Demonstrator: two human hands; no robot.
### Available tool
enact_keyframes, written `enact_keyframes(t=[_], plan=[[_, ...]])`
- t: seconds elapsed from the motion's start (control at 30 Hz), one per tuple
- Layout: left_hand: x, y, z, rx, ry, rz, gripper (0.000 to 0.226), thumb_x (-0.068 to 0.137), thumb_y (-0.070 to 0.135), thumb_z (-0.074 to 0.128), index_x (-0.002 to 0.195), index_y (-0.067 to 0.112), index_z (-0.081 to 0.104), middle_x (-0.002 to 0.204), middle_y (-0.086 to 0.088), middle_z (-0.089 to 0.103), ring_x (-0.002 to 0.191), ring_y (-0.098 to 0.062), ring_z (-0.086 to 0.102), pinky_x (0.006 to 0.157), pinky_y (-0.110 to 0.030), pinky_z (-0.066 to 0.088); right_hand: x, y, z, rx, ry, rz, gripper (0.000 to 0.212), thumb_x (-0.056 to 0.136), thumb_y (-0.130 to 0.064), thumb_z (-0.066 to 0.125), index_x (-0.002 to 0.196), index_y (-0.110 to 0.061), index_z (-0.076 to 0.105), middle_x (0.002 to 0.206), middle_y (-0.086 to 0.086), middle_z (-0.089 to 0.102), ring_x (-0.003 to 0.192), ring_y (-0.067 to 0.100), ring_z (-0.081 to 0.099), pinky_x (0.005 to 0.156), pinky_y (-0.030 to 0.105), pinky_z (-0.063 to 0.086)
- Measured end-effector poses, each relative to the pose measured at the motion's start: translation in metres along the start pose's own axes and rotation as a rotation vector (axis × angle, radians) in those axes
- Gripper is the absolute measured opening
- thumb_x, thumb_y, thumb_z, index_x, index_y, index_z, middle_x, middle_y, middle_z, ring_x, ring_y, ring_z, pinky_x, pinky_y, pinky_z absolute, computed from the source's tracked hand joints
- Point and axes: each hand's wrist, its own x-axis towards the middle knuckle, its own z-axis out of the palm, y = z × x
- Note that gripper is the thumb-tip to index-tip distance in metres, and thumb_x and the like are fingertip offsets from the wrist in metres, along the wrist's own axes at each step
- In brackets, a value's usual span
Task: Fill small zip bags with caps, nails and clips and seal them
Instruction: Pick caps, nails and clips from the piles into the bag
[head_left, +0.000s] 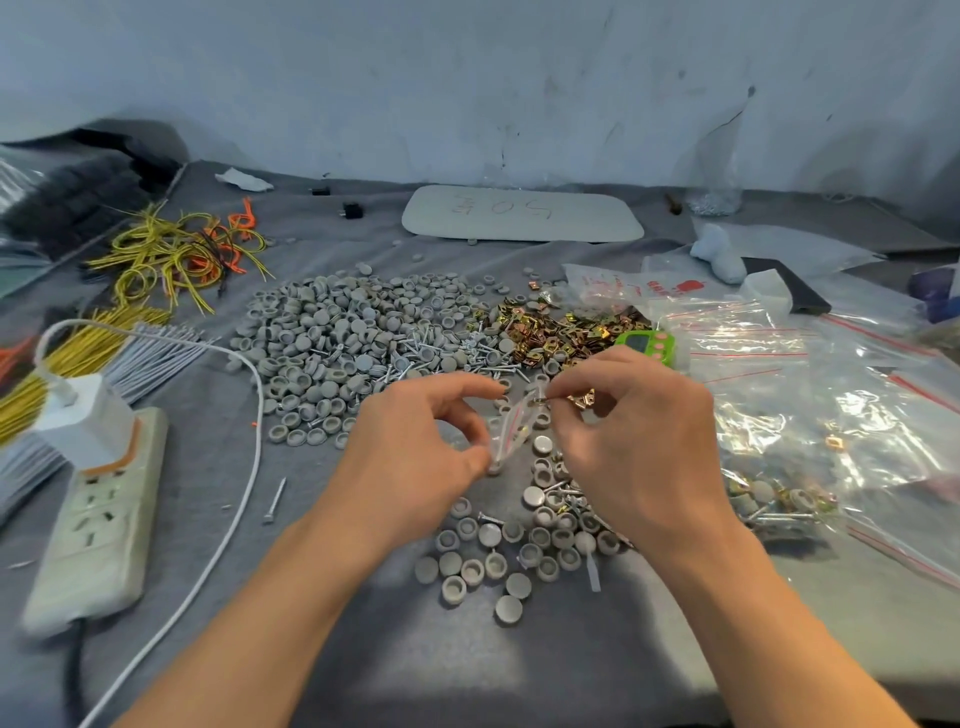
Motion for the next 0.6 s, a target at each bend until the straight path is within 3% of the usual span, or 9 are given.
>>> enact_keyframes(t=[0.07,0.13,0.2,0.3,0.4,0.47,0.53,0.6], plan=[[-0.002,0.000,-0.005,-0.011,0.027,0.004,0.055,0.077,0.007,0.082,0.106,0.051,0.069,0.081,0.028,0.071,0.036,-0.005,0.050,0.046,-0.019,0.049,0.000,-0.004,0.003,0.028,-0.013,-0.011,0.013,0.079,-0.017,0.083,0.083,-0.029,0.081,0.082,-0.018,0.069,0.063,-0.004,0.050,0.067,0.011,0.041],[-0.004,0.001,-0.008,-0.008,0.054,0.016,0.056,0.076,0.009,0.082,0.102,0.055,0.066,0.082,0.030,0.071,0.033,-0.003,0.041,0.043,-0.014,0.042,-0.002,-0.008,0.009,0.019,-0.056,-0.034,0.014,0.078,-0.015,0.084,0.081,-0.028,0.081,0.082,-0.017,0.068,0.064,0.000,0.048,0.068,0.018,0.045],[-0.004,0.003,-0.008,-0.008,0.068,0.022,0.056,0.076,0.010,0.083,0.106,0.054,0.066,0.083,0.030,0.071,0.038,-0.006,0.050,0.047,-0.015,0.046,-0.004,-0.007,0.011,-0.014,-0.087,-0.043,0.015,0.077,-0.014,0.084,0.081,-0.028,0.081,0.080,-0.017,0.067,0.068,0.003,0.047,0.068,0.022,0.045],[-0.005,0.004,-0.007,-0.001,0.066,0.020,0.053,0.076,0.012,0.084,0.111,0.049,0.070,0.084,0.030,0.071,0.065,-0.020,0.071,0.063,-0.010,0.050,-0.002,-0.002,0.010,-0.019,-0.101,-0.056,0.015,0.077,-0.013,0.084,0.081,-0.028,0.082,0.078,-0.018,0.065,0.071,0.003,0.047,0.067,0.017,0.039],[-0.007,0.005,-0.012,0.026,0.055,0.041,0.043,0.074,0.022,0.086,0.100,0.054,0.072,0.084,0.034,0.070,0.072,-0.006,0.071,0.067,-0.008,0.048,-0.002,-0.005,0.015,0.124,-0.143,-0.089,0.019,0.084,-0.007,0.081,0.087,-0.026,0.084,0.083,-0.019,0.070,0.074,-0.002,0.059,0.070,0.008,0.043],[-0.007,0.004,-0.017,0.007,0.085,0.054,0.032,0.074,0.029,0.087,0.086,0.056,0.073,0.081,0.034,0.070,0.071,-0.001,0.069,0.063,-0.008,0.048,0.000,-0.005,0.016,0.226,-0.128,0.013,0.030,0.090,-0.001,0.072,0.094,-0.028,0.085,0.091,-0.020,0.075,0.081,-0.005,0.067,0.072,0.008,0.049],[-0.006,-0.001,-0.023,-0.038,0.130,0.022,0.029,0.077,0.027,0.086,0.082,0.054,0.077,0.081,0.032,0.072,0.072,-0.006,0.071,0.060,-0.018,0.055,0.006,0.002,0.012,0.283,-0.112,0.200,0.047,0.091,0.004,0.063,0.108,-0.035,0.081,0.099,-0.024,0.074,0.073,-0.011,0.065,0.062,0.007,0.048],[-0.006,-0.005,-0.027,-0.159,0.128,-0.029,0.031,0.081,0.019,0.084,0.088,0.049,0.080,0.084,0.023,0.076,0.076,-0.007,0.072,0.062,-0.026,0.056,0.010,0.006,0.009,0.450,-0.263,0.354,0.067,0.086,0.011,0.060,0.128,-0.041,0.071,0.117,-0.022,0.071,0.082,-0.015,0.065,0.062,0.007,0.050]])
